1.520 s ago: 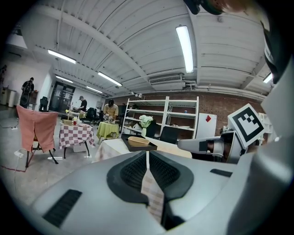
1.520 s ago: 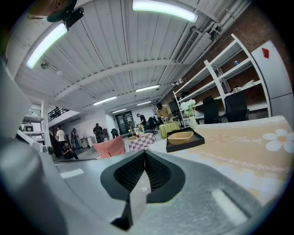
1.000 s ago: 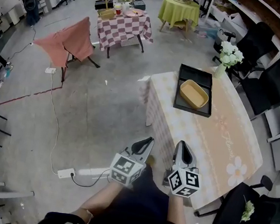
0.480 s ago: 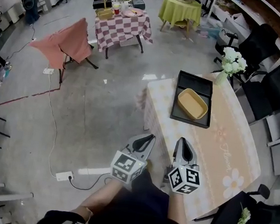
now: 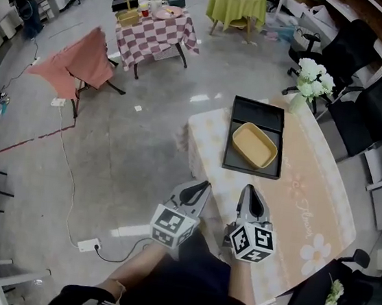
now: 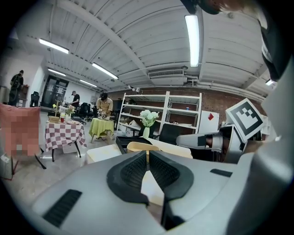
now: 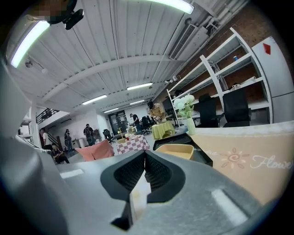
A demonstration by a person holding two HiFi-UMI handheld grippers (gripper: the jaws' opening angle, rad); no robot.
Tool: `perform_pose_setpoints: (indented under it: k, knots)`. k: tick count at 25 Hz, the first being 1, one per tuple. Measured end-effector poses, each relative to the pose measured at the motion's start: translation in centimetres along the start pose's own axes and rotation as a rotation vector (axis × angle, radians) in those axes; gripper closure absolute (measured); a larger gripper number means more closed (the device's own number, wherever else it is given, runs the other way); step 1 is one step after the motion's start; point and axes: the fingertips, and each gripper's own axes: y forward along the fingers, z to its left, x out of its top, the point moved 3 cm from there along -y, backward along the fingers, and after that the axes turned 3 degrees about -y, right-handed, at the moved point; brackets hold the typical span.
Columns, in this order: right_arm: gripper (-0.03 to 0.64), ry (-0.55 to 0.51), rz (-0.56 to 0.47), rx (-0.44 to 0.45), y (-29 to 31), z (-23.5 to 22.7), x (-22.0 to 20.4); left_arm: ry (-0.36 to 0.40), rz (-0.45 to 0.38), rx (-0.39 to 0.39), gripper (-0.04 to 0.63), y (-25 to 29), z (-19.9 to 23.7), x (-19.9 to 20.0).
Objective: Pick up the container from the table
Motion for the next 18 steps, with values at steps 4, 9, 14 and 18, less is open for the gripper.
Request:
perform_pose_setpoints:
  k: [4, 9, 14, 18]
  knots:
    - [0.612, 0.015, 0.008, -0.012, 1.5, -1.0, 0.0, -0.002, 0.016, -0.011, 0.569, 1.7, 0.6, 0.0]
    - [0.612, 0.037, 0.020, -0.025, 3.4, -1.8, -0.3, -0.001, 0.049, -0.028, 0.569, 4.0, 1.5, -0.3]
    - [0.612, 0.075, 0.026, -0.034, 4.9, -2.5, -0.6, 0.008, 0.077, -0.048, 0.569, 6.4, 2.2, -0.6]
    - [0.612, 0.092, 0.033, -0.050, 5.4, -2.8, -0.8, 0.005, 0.088, -0.065, 0.569, 7.5, 2.5, -0.6]
